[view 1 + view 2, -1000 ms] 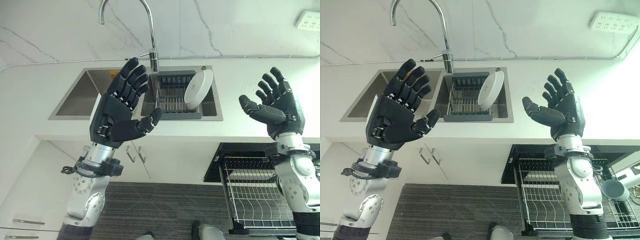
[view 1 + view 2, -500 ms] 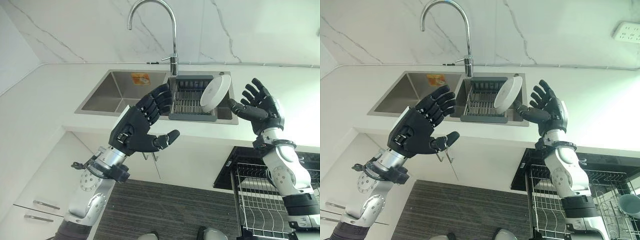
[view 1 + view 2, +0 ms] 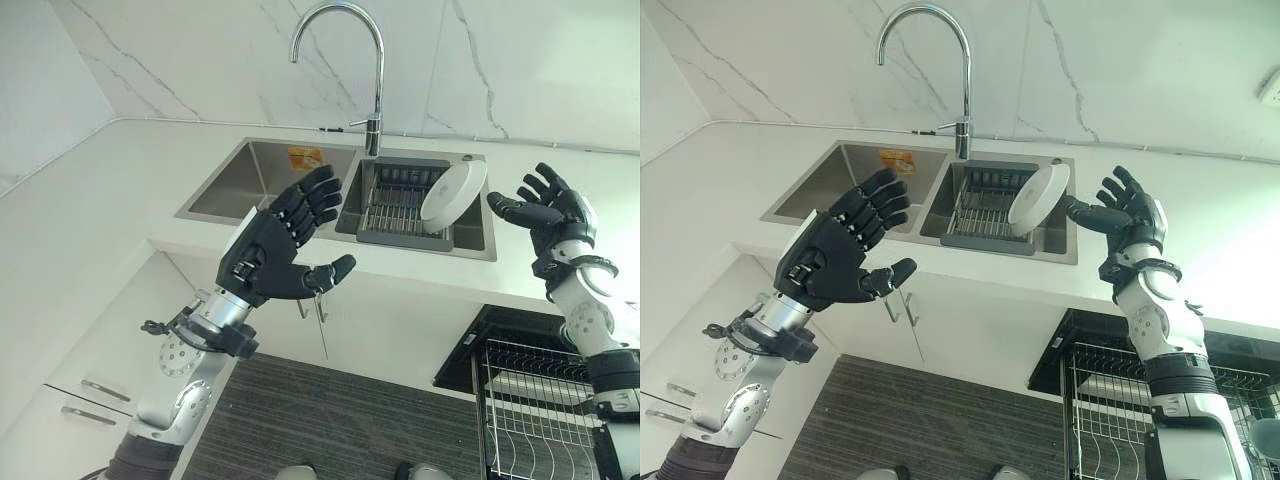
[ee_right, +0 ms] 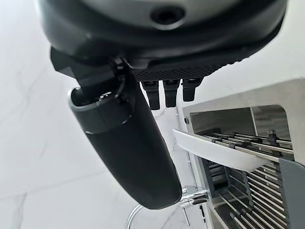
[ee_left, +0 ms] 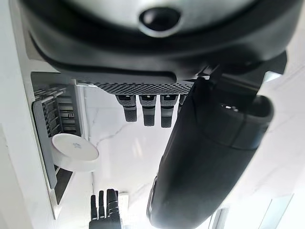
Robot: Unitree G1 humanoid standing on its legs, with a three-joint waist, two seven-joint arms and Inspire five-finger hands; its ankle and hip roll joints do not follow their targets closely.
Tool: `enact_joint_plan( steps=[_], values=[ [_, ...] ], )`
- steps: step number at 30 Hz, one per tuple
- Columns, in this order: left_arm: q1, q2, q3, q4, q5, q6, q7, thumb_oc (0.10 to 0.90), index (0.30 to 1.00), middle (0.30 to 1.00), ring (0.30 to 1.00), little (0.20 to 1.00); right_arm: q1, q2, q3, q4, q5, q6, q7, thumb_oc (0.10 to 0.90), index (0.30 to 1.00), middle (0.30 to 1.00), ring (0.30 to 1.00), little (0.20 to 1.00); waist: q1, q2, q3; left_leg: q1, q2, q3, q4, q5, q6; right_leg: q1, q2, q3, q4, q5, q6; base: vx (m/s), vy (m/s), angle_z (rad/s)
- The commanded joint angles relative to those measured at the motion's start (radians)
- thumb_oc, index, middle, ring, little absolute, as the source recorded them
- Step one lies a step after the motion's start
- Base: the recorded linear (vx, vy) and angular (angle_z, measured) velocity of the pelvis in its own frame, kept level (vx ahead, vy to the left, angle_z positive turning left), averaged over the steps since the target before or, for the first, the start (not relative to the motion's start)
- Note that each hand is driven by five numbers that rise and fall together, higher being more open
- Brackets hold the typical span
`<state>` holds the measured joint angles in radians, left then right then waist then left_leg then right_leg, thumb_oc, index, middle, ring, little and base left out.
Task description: Place the dishes in the dishwasher.
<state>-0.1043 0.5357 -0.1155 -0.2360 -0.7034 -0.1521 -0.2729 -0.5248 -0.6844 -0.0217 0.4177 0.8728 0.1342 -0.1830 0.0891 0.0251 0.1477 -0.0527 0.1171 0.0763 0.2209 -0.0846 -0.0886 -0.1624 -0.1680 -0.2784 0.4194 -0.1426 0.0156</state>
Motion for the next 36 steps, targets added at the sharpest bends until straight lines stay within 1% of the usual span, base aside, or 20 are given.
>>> enact_joint_plan(
  steps=[1, 6, 9, 19, 27, 36],
  values=[
    [-0.107, 0.048, 0.030, -0.057, -0.063, -0.096, 0.013, 0.800, 0.900, 0.900, 0.900, 0.900, -0.157, -0.062, -0.031, -0.010, 0.069, -0.076, 0.013, 0.800, 0.900, 0.900, 0.900, 0.900, -0.001, -0.049, -0.079, 0.002, -0.013, 0.004, 0.079, -0.163, 0.016, 0.129, 0.001, 0.013, -0.119, -0.071, 0.089, -0.01, -0.007, 0.05],
    [-0.114, 0.057, 0.021, -0.051, -0.073, -0.097, 0.018, 0.800, 0.900, 0.900, 0.900, 0.900, -0.187, -0.074, -0.020, 0.060, 0.098, -0.059, 0.032, 0.800, 0.900, 0.900, 0.900, 0.900, 0.004, -0.045, -0.082, 0.000, -0.013, 0.001, 0.079, -0.159, 0.014, 0.132, 0.001, 0.008, -0.119, -0.074, 0.087, 0.00, -0.001, 0.01],
    [-0.122, 0.064, 0.014, -0.050, -0.076, -0.096, 0.026, 0.800, 0.900, 0.900, 0.900, 0.900, -0.212, -0.082, -0.006, 0.097, 0.125, -0.034, 0.042, 0.800, 0.900, 0.900, 0.900, 0.900, 0.007, -0.044, -0.083, -0.001, -0.011, 0.000, 0.079, -0.156, 0.011, 0.135, 0.000, 0.003, -0.119, -0.075, 0.087, 0.00, 0.000, 0.00],
    [-0.123, 0.078, 0.013, -0.046, -0.090, -0.095, 0.037, 0.800, 0.900, 0.900, 0.900, 0.900, -0.277, -0.101, 0.028, 0.202, 0.177, -0.005, 0.084, 0.800, 0.900, 0.900, 0.900, 0.900, 0.022, -0.043, -0.087, -0.006, -0.010, -0.008, 0.079, -0.147, 0.005, 0.142, 0.000, -0.009, -0.119, -0.083, 0.083, 0.00, 0.000, 0.00],
    [-0.113, 0.089, 0.007, -0.044, -0.092, -0.105, 0.043, 0.800, 0.900, 0.900, 0.900, 0.900, -0.310, -0.114, 0.049, 0.248, 0.191, 0.015, 0.098, 0.800, 0.900, 0.900, 0.900, 0.900, 0.034, -0.044, -0.087, -0.006, -0.010, -0.014, 0.079, -0.142, 0.002, 0.149, -0.001, -0.018, -0.119, -0.086, 0.082, -0.01, 0.006, 0.07],
    [-0.111, 0.096, -0.001, -0.040, -0.095, -0.100, 0.044, 0.800, 0.900, 0.900, 0.900, 0.900, -0.344, -0.118, 0.080, 0.299, 0.197, 0.031, 0.116, 0.800, 0.900, 0.900, 0.900, 0.900, 0.043, -0.043, -0.088, -0.007, -0.010, -0.020, 0.079, -0.137, 0.001, 0.154, -0.003, -0.026, -0.119, -0.090, 0.080, 0.00, 0.000, 0.00]
  ],
)
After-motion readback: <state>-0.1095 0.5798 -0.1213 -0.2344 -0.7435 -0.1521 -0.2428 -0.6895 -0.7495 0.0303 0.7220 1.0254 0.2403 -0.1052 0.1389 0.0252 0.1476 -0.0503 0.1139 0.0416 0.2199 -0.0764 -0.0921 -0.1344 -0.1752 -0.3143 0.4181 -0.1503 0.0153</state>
